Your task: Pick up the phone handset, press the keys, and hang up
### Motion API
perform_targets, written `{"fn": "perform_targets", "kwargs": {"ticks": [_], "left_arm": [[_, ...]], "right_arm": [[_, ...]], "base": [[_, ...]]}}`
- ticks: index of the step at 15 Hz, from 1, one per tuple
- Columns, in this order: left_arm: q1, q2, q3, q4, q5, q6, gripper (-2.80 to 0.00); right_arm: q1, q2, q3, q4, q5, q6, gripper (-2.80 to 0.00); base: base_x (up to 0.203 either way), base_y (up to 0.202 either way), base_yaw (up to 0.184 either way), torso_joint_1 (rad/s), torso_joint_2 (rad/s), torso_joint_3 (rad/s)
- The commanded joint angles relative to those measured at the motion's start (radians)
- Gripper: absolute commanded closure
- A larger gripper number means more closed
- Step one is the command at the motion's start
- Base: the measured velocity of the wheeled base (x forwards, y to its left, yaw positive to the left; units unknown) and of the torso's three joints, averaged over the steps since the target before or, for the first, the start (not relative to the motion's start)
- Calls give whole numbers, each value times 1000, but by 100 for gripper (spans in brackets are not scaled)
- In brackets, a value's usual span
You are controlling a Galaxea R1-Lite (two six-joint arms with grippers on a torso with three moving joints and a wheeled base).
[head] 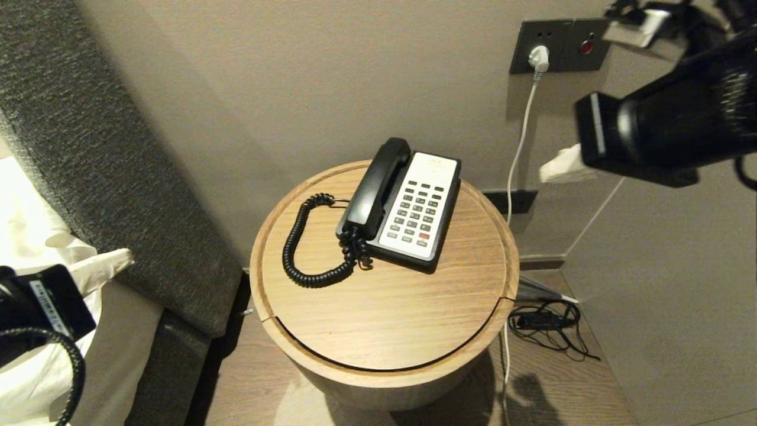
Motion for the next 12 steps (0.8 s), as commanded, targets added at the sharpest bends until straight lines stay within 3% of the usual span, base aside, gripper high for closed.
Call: {"fn": "perform_targets", "kwargs": {"ticks": [1, 7, 10, 12], "left_arm": [[82, -113, 58, -1, 4, 23, 0], [310, -499, 261, 52, 0, 162, 0], [351, -642, 329, 124, -34, 201, 0], [355, -677, 357, 155, -102, 226, 0]], "right_arm": [[-100, -231, 93, 10, 3, 21, 0], [-384, -767, 496, 24, 30, 110, 0], [-496, -1034, 698, 58, 52, 142, 0], [-615, -1173, 769, 117, 104, 151, 0]], "base": [[0, 0, 0, 0, 0, 0], [0, 0, 0, 0, 0, 0], [0, 0, 0, 0, 0, 0], [0, 0, 0, 0, 0, 0]]}}
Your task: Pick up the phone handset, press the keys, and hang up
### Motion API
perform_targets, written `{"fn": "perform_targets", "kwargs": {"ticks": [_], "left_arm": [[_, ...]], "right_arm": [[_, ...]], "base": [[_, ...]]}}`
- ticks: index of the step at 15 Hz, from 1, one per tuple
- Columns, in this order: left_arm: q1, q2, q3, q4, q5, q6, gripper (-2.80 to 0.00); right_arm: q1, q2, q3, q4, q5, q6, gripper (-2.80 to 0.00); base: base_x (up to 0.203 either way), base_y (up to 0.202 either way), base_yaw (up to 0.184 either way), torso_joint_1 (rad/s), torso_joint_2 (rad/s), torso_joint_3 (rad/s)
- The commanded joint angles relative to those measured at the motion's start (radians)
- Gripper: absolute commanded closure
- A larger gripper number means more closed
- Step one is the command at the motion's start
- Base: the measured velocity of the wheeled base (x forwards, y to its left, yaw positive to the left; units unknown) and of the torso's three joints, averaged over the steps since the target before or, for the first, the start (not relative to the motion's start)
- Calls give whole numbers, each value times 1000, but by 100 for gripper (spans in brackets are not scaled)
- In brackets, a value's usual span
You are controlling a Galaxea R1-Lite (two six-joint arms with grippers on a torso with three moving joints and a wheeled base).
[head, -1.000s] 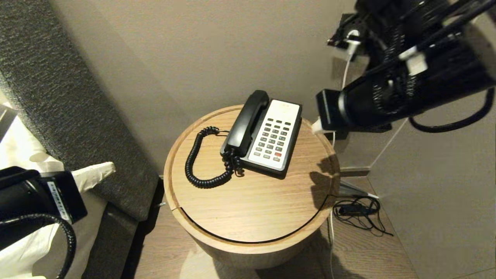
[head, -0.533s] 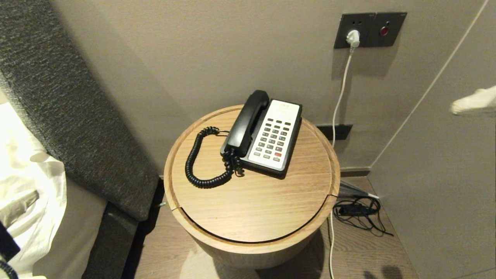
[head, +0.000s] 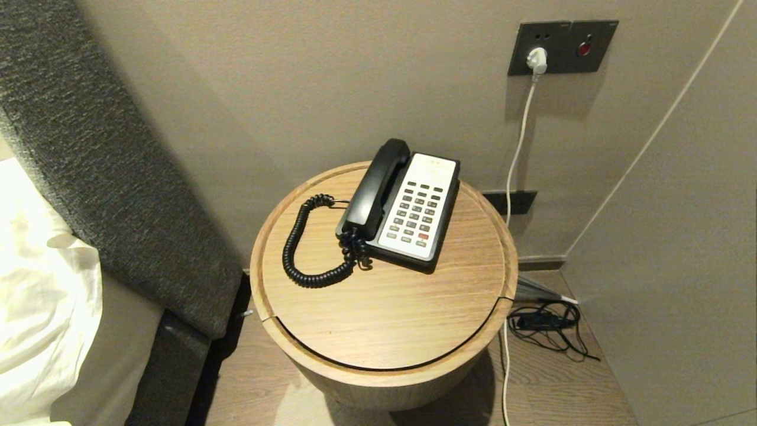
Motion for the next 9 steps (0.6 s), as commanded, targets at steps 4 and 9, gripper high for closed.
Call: {"fn": "perform_targets", "kwargs": {"ticks": [4, 9], "left_arm": [[19, -91, 48, 6, -40, 17, 0], [35, -157, 105, 8, -42, 47, 0]], "right_arm": [[-271, -341, 120, 127, 209, -88, 0], [-257, -343, 127, 122, 255, -113, 0]], "base": [[0, 0, 0, 0, 0, 0], [0, 0, 0, 0, 0, 0]]}}
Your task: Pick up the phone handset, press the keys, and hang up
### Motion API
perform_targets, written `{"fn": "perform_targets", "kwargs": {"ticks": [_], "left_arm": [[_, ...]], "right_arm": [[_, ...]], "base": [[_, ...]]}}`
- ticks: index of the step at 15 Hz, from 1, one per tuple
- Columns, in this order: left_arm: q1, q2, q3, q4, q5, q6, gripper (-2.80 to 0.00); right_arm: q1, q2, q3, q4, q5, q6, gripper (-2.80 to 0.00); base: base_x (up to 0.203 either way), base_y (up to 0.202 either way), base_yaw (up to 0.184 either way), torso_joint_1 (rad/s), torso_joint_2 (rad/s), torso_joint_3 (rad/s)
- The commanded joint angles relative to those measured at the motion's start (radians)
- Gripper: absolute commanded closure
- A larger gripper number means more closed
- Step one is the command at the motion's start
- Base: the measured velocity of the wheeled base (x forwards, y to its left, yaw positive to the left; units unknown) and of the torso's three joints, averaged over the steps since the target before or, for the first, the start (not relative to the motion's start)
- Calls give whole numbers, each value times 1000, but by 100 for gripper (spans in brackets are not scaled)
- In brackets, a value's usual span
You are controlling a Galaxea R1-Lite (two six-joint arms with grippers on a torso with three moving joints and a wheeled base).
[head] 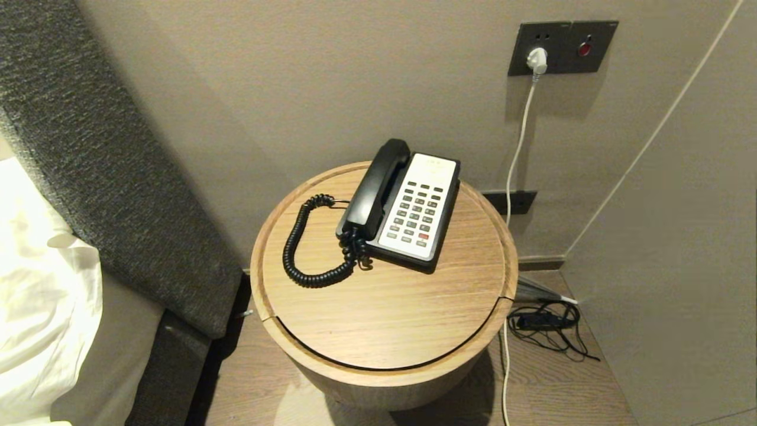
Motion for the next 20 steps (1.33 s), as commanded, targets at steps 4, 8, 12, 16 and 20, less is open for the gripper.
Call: {"fn": "perform_targets", "kwargs": {"ticks": [4, 8, 12, 16, 20], "left_arm": [[0, -75, 65, 8, -6, 2, 0], [0, -123, 126, 7, -20, 2, 0], [0, -131, 135, 10, -73, 2, 0], [0, -168, 154, -7, -111, 0, 0], [0, -168, 171, -3, -129, 35, 0]], "right_arm": [[75, 27, -7, 20, 81, -59, 0], [111, -90, 92, 44, 87, -94, 0], [122, -115, 199, -60, 63, -128, 0], [133, -168, 523, -463, -44, -251, 0], [135, -177, 794, -790, -112, -378, 0]], "base": [[0, 0, 0, 0, 0, 0], [0, 0, 0, 0, 0, 0], [0, 0, 0, 0, 0, 0], [0, 0, 0, 0, 0, 0], [0, 0, 0, 0, 0, 0]]}}
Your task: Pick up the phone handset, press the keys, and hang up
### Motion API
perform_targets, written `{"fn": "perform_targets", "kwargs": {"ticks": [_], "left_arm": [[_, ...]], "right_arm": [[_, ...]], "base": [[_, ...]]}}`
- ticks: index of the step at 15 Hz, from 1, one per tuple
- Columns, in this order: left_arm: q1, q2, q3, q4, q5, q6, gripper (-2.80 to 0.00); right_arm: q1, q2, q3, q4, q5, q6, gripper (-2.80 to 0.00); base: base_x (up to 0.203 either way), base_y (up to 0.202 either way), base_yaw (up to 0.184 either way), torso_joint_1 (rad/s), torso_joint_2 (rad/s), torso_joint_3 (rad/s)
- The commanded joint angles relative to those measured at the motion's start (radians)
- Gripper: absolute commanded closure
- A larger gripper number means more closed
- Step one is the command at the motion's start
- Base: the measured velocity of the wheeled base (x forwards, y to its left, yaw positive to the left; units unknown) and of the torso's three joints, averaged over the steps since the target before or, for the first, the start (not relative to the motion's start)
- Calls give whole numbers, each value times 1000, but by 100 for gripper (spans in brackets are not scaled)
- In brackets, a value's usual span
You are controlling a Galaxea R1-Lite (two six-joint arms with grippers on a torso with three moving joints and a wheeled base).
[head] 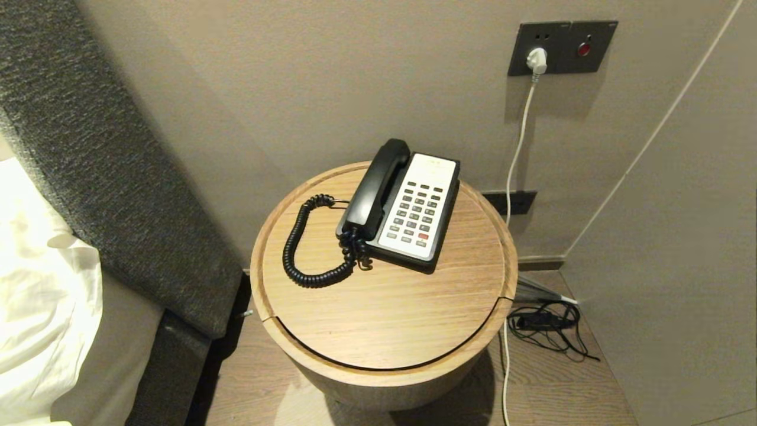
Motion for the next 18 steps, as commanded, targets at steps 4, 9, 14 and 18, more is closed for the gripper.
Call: {"fn": "perform_targets", "kwargs": {"ticks": [4, 9, 14, 18], "left_arm": [[0, -2, 5, -4, 1, -2, 0], [0, -2, 5, -2, 0, 25, 0], [0, -2, 9, -9, -7, 60, 0], [0, -2, 5, -3, -13, 58, 0]], "right_arm": [[1, -4, 291, -436, -47, -125, 0], [1, -5, 317, -483, -49, -134, 0], [1, -6, 322, -447, -32, -276, 0], [1, -7, 325, -457, -26, -259, 0]], "base": [[0, 0, 0, 0, 0, 0], [0, 0, 0, 0, 0, 0], [0, 0, 0, 0, 0, 0], [0, 0, 0, 0, 0, 0]]}}
